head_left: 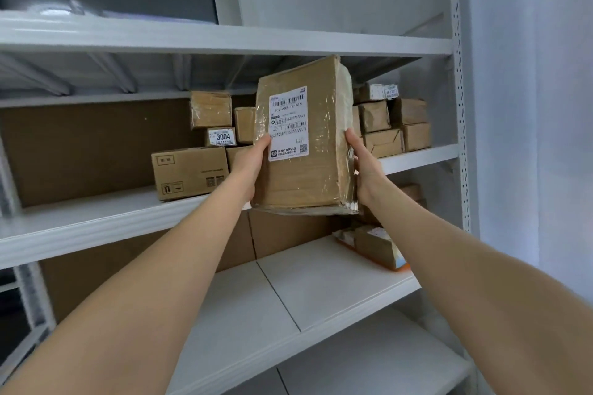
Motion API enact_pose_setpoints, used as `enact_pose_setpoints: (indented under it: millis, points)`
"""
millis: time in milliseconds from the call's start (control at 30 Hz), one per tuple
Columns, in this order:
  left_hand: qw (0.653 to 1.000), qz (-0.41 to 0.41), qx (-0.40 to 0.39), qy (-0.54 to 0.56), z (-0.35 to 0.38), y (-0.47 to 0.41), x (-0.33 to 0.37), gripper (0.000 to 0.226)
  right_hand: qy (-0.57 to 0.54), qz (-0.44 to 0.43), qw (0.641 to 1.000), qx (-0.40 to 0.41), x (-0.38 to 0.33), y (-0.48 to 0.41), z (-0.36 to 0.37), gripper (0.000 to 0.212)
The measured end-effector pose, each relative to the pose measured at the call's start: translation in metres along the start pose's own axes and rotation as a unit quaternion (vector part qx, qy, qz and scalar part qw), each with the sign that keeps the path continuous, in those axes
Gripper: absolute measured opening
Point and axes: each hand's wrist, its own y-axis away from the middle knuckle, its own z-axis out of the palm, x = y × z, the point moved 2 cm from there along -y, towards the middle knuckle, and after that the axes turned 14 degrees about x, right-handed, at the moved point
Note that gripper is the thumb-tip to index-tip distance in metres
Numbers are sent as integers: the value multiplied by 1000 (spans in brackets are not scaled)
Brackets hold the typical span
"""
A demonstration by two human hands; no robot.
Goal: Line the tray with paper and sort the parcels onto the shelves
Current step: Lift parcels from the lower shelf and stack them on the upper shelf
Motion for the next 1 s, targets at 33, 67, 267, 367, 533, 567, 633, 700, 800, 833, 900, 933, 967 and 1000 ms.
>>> enact_pose_setpoints:
  millis: [33, 67, 267, 367, 533, 567, 633, 700, 800, 833, 900, 933, 967, 1000]
  points:
    - [1000, 7, 14, 1, -12, 0, 9, 44, -4, -5, 1000, -15, -3, 3, 13, 55]
    - [1000, 11, 27, 2, -24, 0, 17, 40, -4, -8, 1000, -24, -5, 8, 27, 56]
    - [995, 46, 84, -32, -97, -6, 57, 64, -23, 23, 997, -70, -11, 36, 104, 101]
    - [994, 43, 93, -41, -132, -6, 73, 61, -26, 51, 993, -106, -8, 50, 137, 98]
    - [995, -4, 90, -45, -191, -1, 96, 48, -1, 123, 982, -144, 8, 61, 195, 131]
    - [994, -8, 95, -50, -201, 1, 99, 46, 10, 135, 978, -161, 9, 70, 203, 127]
    - [993, -12, 99, -60, -222, 3, 104, 47, 18, 153, 970, -188, 9, 87, 216, 89]
    - [993, -21, 98, -57, -239, 4, 106, 48, 18, 172, 960, -219, 13, 95, 232, 60]
    - [992, -39, 110, -41, -262, 5, 108, 42, 47, 185, 952, -239, 19, 101, 258, 71]
    - [992, -44, 113, -34, -269, 3, 108, 41, 49, 187, 951, -242, 19, 104, 265, 69]
    - [990, -56, 125, -19, -282, -1, 106, 40, 60, 179, 954, -231, 20, 108, 277, 63]
    - [988, -62, 139, -12, -288, -5, 105, 39, 62, 168, 958, -224, 20, 110, 284, 59]
    - [986, -68, 155, -5, -294, -8, 104, 38, 56, 157, 960, -223, 23, 110, 293, 55]
    - [983, -74, 169, -1, -299, -11, 104, 37, 58, 144, 962, -223, 24, 113, 299, 51]
